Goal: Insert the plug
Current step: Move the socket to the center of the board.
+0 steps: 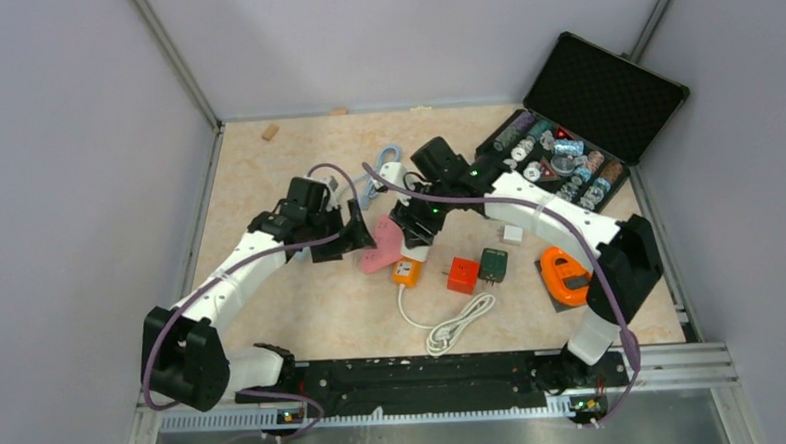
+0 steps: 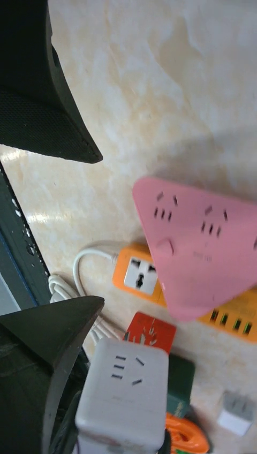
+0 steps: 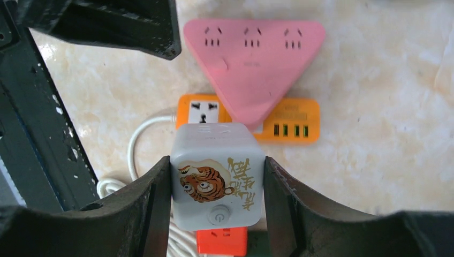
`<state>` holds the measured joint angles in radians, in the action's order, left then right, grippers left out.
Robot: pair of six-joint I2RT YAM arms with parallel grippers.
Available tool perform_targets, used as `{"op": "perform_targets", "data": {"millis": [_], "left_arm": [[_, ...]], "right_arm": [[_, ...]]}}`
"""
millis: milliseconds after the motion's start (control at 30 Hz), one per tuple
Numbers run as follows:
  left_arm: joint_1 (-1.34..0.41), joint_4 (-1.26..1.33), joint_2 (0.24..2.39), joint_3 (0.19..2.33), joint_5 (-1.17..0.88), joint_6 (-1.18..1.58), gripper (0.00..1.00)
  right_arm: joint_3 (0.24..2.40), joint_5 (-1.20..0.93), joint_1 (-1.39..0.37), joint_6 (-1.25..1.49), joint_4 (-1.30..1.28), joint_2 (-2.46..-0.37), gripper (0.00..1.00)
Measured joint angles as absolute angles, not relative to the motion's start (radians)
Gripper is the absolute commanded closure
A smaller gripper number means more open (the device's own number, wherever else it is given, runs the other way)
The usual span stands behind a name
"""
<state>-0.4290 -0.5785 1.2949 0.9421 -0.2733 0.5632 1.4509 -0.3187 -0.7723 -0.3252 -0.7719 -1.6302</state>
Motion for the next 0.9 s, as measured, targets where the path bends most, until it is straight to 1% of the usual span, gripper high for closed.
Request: {"op": "perform_targets", "data": {"millis": [133, 200, 367, 567, 900], "left_arm": [[-0.307, -0.632, 1.249, 0.906, -0.252, 0.57, 0.05], [-0.259, -0.659, 1.229, 0.905, -0.231, 0.571, 0.01], [-0.152, -0.707, 1.152, 0.885, -0.159, 0.572, 0.01], [-0.136, -0.727, 1.104, 0.853, -0.137, 0.567, 0.01], [-0.136, -0.725, 1.105, 0.789, -0.154, 0.566, 0.01]], "right_arm": [[1.586, -0.311, -0.836, -0.354, -0.8, -1.745, 1.0], [1.633, -0.307, -0.87, -0.367, -0.817, -1.795, 1.0], [1.711, -0.282, -0.936, -0.388, -0.86, -1.905, 1.0], [1.733, -0.229, -0.961, -0.402, -0.91, -1.963, 1.0], [1.75, -0.164, -0.961, -0.408, -0.924, -1.966, 1.0]]}}
